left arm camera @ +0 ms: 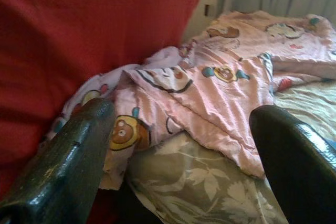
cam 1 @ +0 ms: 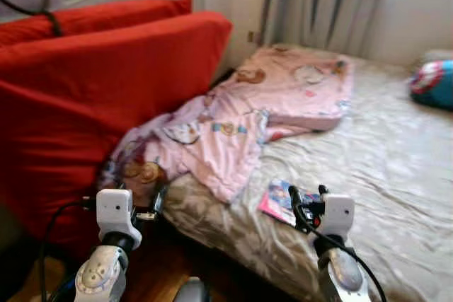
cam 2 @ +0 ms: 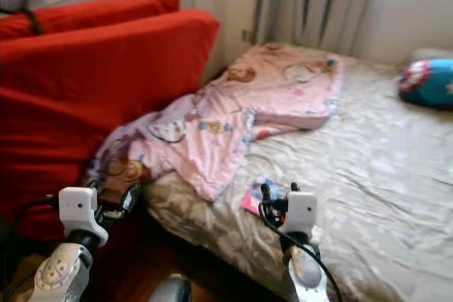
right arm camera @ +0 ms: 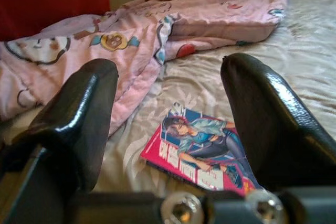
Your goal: Clean up the room
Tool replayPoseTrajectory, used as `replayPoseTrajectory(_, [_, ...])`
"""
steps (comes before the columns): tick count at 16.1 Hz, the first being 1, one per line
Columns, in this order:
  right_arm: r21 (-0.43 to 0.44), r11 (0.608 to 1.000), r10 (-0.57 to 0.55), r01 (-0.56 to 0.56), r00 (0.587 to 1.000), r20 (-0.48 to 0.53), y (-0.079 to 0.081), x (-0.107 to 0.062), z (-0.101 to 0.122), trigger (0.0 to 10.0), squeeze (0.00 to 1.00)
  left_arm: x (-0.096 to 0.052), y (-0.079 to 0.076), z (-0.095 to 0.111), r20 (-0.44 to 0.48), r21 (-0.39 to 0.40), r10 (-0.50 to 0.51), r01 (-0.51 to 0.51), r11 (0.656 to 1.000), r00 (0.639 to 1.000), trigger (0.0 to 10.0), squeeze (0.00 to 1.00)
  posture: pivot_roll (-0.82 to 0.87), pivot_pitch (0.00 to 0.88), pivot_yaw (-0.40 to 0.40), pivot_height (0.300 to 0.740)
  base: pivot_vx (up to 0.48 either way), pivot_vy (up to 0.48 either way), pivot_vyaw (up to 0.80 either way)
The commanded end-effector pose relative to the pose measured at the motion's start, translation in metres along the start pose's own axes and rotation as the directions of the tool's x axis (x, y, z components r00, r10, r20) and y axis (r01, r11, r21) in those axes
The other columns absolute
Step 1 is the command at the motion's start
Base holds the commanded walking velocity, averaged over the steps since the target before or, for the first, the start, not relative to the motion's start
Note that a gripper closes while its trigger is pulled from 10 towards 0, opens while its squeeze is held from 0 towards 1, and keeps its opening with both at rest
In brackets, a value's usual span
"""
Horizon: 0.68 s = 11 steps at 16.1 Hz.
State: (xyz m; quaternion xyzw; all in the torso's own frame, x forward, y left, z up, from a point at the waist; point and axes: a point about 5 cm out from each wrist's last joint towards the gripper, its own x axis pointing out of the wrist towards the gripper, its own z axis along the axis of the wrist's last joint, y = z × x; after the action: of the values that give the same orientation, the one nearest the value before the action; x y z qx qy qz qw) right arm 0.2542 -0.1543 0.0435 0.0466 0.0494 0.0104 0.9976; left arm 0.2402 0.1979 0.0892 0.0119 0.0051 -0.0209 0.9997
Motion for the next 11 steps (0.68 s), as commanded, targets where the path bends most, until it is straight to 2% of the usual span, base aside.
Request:
replayPoseTrajectory(1, [0.001,1.0,-0.024,0.024,1.0,-0.004,-0.0065,-0.0024,-0.0015,10.0,0.0,0.0011,-0.0039,0.0004,-0.008,-0.009,-0.021,0.021,1.0,1.0,10.0,0.0,0.09,0.0,-0.011,0.652,0.0,0.0,0.0])
replayPoseTrajectory(5, [0.013,1.0,-0.028,0.028,1.0,0.002,-0.0061,-0.0025,-0.0012,10.0,0.0,0.0009,-0.0046,0.0004,-0.011,-0.01,-0.026,0.026,1.0,1.0,10.0,0.0,0.09,0.0,-0.01,0.652,0.0,0.0,0.0])
replayPoseTrajectory(11, [0.007,1.0,-0.024,0.024,1.0,-0.005,-0.0059,-0.003,-0.0023,10.0,0.0,0.0008,-0.0051,0.0004,-0.014,-0.014,-0.028,0.028,1.0,0.999,10.0,0.0,0.09,0.0,-0.009,0.652,0.277,0.0,0.0])
